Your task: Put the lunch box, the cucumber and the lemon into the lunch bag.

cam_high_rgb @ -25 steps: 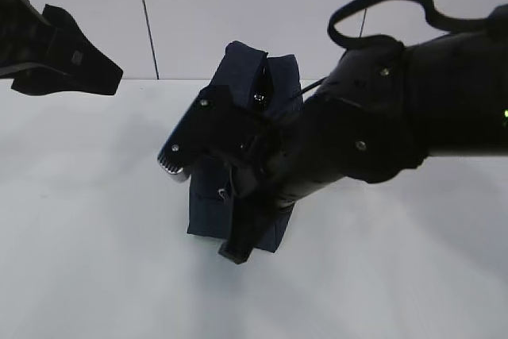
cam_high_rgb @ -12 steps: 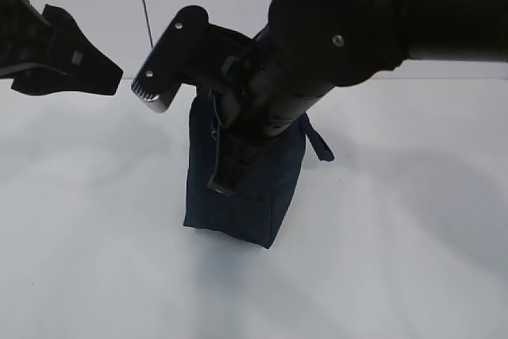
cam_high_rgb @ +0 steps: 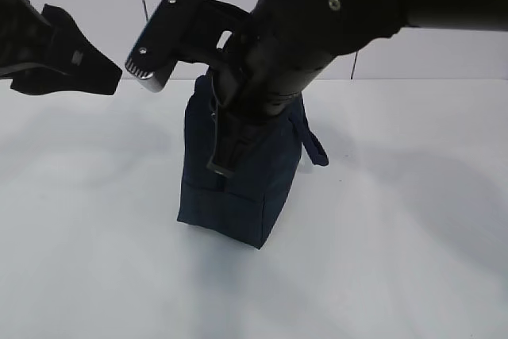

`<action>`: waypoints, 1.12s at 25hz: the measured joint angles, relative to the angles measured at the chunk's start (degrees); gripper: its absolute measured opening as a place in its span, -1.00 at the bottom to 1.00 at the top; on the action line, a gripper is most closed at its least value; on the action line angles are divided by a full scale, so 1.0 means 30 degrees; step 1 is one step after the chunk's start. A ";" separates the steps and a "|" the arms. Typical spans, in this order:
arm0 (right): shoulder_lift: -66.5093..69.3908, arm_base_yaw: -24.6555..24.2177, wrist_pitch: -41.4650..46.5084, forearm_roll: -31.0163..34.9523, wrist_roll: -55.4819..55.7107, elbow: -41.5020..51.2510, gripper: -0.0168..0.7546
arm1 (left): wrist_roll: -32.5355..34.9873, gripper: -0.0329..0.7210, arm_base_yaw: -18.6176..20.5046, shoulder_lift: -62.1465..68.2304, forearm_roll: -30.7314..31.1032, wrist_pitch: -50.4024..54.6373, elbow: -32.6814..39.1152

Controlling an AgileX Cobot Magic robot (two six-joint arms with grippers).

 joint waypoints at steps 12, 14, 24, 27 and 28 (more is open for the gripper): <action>0.0000 -0.1516 0.1664 0.4598 -0.3028 -0.0128 -0.90 | 0.0000 -0.27 0.0000 0.0000 0.0000 0.0000 0.0000; 0.0000 -0.2124 0.1695 0.6053 -0.4161 -0.0220 -0.90 | 0.0000 -0.27 0.0000 0.0000 0.0000 0.0000 0.0000; 0.0464 -0.4520 0.2406 1.3398 -0.9999 -0.1024 -0.90 | 0.0000 -0.27 0.0000 0.0000 0.0000 0.0000 0.0000; 0.1006 -0.4634 0.2495 1.4275 -1.0692 -0.1383 -0.90 | 0.0000 -0.27 0.0000 0.0000 0.0000 0.0000 0.0000; 0.1162 -0.4634 0.2495 1.4423 -1.0732 -0.1562 -0.90 | 0.0000 -0.27 0.0000 0.0000 0.0000 0.0000 0.0000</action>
